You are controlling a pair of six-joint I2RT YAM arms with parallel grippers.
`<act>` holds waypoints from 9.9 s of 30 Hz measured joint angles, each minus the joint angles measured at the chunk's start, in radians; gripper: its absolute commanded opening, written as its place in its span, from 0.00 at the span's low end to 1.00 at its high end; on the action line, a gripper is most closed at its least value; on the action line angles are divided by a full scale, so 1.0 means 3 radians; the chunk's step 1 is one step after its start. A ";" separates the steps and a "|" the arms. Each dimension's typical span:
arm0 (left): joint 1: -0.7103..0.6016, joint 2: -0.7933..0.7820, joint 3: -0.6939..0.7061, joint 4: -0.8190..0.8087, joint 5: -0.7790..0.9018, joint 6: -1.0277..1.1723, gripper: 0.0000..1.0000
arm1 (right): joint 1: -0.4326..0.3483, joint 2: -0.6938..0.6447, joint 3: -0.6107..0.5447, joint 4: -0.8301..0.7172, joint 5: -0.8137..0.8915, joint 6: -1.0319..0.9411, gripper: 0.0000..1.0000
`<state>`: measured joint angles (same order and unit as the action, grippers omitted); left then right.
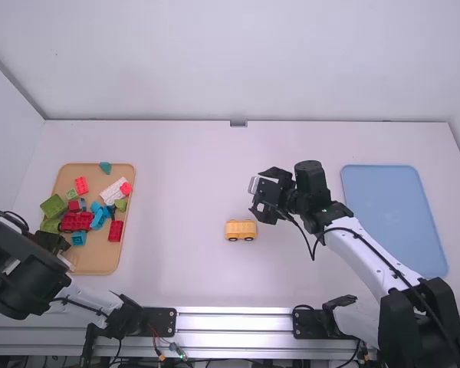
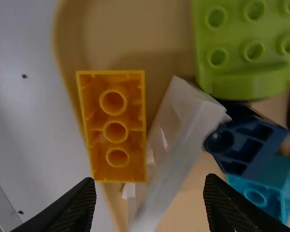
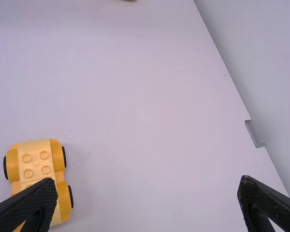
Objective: Assemble lego blocks to make yellow taxi
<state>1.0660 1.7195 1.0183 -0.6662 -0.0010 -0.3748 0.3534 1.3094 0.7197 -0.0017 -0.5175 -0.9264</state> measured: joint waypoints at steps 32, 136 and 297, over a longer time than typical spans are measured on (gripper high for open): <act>0.0240 0.0000 -0.0066 0.0207 -0.0156 0.0102 0.55 | 0.0058 0.0000 0.0000 0.0065 0.0001 0.0001 0.99; -0.3354 -0.1302 -0.1406 0.4311 0.4429 0.1385 0.02 | -0.0186 0.1597 0.0727 0.3352 -0.3017 0.4063 0.98; -0.3544 -0.4346 -0.2422 0.2633 -0.0037 0.1643 0.99 | 0.1385 0.2374 0.2976 -0.2280 0.0970 0.0792 0.99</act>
<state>0.0029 0.4156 0.2916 0.1238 -0.0120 0.1181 0.7689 2.0216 1.6123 -0.6857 -0.2264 -0.6888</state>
